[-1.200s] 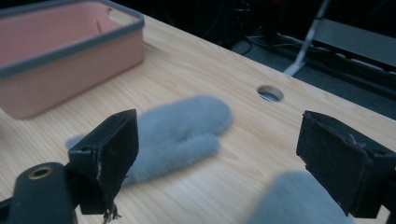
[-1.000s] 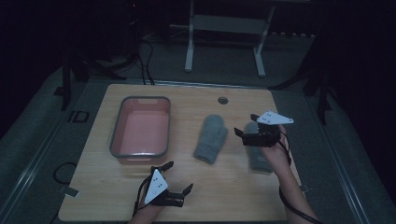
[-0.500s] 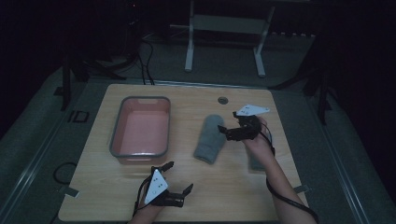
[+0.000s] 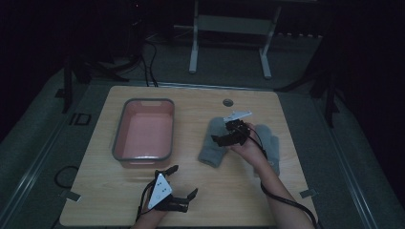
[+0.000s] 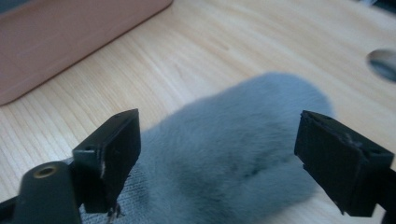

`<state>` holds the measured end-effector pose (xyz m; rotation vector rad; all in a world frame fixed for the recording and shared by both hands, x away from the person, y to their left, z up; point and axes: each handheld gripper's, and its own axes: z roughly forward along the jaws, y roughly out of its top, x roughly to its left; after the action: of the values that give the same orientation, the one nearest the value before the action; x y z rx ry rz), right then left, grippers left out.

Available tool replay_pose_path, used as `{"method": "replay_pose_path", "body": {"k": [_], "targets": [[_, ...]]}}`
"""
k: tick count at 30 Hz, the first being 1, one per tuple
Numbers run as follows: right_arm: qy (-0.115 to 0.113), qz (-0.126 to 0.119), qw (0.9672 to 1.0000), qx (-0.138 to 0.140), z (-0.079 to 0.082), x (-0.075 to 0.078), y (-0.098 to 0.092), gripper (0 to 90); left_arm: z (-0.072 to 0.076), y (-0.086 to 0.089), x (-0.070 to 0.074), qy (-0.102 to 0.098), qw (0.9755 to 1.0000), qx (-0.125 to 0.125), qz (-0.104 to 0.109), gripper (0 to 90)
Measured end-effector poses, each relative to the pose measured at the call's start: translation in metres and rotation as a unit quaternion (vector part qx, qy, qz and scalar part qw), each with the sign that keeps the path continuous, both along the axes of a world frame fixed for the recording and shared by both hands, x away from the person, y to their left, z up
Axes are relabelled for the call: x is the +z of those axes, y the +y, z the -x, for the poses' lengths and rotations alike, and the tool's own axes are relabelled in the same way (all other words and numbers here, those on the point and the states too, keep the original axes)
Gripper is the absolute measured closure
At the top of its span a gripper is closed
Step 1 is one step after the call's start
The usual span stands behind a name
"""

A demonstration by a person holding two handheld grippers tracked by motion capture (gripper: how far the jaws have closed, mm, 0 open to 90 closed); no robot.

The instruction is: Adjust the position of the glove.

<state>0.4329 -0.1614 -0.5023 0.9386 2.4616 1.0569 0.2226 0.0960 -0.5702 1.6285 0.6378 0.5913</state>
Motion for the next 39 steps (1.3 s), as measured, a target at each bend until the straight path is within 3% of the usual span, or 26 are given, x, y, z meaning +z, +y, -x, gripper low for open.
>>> {"method": "replay_pose_path", "body": {"k": [6,12,19,24,31,34,39], "targets": [[0.021,0.021,0.9996,-0.001,-0.007,-0.018,0.007,22.0,0.0,0.0,0.0,-0.001,1.0,-0.001,-0.002,0.3],[0.039,0.055,0.9977,-0.006,-0.011,-0.035,0.013,35.5,0.001,-0.001,0.0,-0.002,1.0,-0.002,-0.002,0.3],[0.041,0.057,0.9976,0.001,-0.012,-0.039,0.012,72.1,0.001,-0.001,0.0,-0.004,1.0,-0.003,-0.003,0.3],[0.049,0.049,0.9975,0.015,-0.011,-0.027,0.014,80.3,0.001,0.0,0.0,0.0,1.0,-0.004,0.001,0.3],[0.031,0.037,0.9963,0.071,0.003,0.001,0.013,80.8,0.001,-0.001,0.0,-0.003,1.0,-0.003,0.0,0.3],[0.019,0.033,0.9944,0.098,0.011,0.016,0.01,80.8,0.001,0.0,0.0,-0.002,1.0,-0.003,0.001,0.3],[0.007,0.036,0.9883,0.148,0.025,0.035,0.004,80.4,0.001,0.0,0.0,-0.002,1.0,-0.003,0.0,0.3]]}}
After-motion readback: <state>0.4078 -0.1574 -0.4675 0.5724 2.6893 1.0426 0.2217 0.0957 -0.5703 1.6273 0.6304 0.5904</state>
